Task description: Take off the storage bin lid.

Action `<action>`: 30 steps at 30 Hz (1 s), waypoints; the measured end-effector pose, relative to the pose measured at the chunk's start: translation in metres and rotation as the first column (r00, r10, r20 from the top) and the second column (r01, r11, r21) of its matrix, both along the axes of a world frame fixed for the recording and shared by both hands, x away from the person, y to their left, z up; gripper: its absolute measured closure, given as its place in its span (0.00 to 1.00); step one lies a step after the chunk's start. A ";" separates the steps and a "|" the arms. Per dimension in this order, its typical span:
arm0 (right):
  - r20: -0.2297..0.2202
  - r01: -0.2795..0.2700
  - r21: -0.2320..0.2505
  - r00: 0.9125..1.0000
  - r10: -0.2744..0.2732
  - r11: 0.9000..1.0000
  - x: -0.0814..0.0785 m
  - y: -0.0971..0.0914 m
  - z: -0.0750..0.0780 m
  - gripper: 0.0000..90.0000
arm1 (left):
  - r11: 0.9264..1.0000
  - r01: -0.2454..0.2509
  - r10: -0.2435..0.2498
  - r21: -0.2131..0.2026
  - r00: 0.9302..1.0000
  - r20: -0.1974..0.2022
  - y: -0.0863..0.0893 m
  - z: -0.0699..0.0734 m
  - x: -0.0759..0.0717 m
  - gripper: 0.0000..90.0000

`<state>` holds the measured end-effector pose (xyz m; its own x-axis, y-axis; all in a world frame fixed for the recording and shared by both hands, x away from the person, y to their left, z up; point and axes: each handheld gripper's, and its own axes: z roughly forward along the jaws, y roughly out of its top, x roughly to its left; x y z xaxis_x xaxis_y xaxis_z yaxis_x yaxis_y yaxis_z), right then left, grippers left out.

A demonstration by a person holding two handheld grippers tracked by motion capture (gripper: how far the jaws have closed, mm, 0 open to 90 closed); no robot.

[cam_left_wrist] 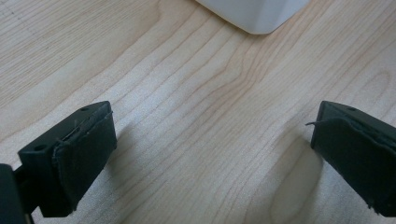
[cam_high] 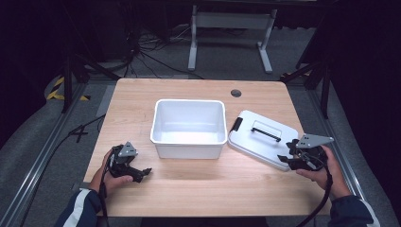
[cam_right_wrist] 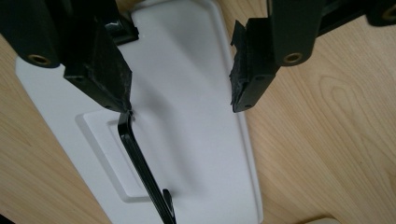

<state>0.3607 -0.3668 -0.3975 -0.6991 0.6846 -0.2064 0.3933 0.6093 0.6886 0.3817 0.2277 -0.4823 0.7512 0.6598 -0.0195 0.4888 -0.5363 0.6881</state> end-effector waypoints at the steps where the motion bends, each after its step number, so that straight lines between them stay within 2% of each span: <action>1: 0.002 0.005 -0.001 1.000 -0.005 1.000 -0.002 0.000 -0.001 0.42 | 1.000 0.000 0.000 0.000 1.000 0.000 0.000 0.000 0.000 0.01; 11: 0.017 0.019 0.021 1.000 -0.020 1.000 -0.023 -0.007 -0.012 0.39 | 1.000 -0.004 0.004 -0.001 1.000 0.001 0.000 0.000 0.000 0.01; 19: 0.010 0.067 0.071 0.998 -0.068 0.995 -0.037 -0.022 -0.028 0.37 | 1.000 -0.004 0.004 -0.002 1.000 0.001 0.000 0.000 0.000 0.01; 22: -0.023 0.085 0.105 0.996 -0.083 0.991 -0.041 -0.029 -0.036 0.34 | 1.000 -0.003 0.003 -0.002 1.000 0.001 0.000 0.000 0.000 0.01; 25: -0.027 0.099 0.104 0.995 -0.096 0.990 -0.045 -0.032 -0.043 0.34 | 1.000 -0.002 0.002 0.000 1.000 0.000 0.000 0.000 0.000 0.01; 26: -0.046 0.105 0.106 0.994 -0.101 0.989 -0.047 -0.034 -0.049 0.33 | 1.000 -0.001 0.001 0.000 1.000 0.001 0.000 0.000 0.000 0.01; 30: -0.063 0.128 0.096 0.991 -0.122 0.987 -0.047 -0.035 -0.059 0.30 | 1.000 -0.001 0.001 0.000 1.000 0.001 0.000 0.000 0.000 0.01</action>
<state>0.3136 -0.4014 -0.4561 -0.6154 0.7824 -0.0951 0.5023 0.4823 0.7177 0.3818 0.2273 -0.4824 0.7507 0.6604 -0.0184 0.4882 -0.5358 0.6889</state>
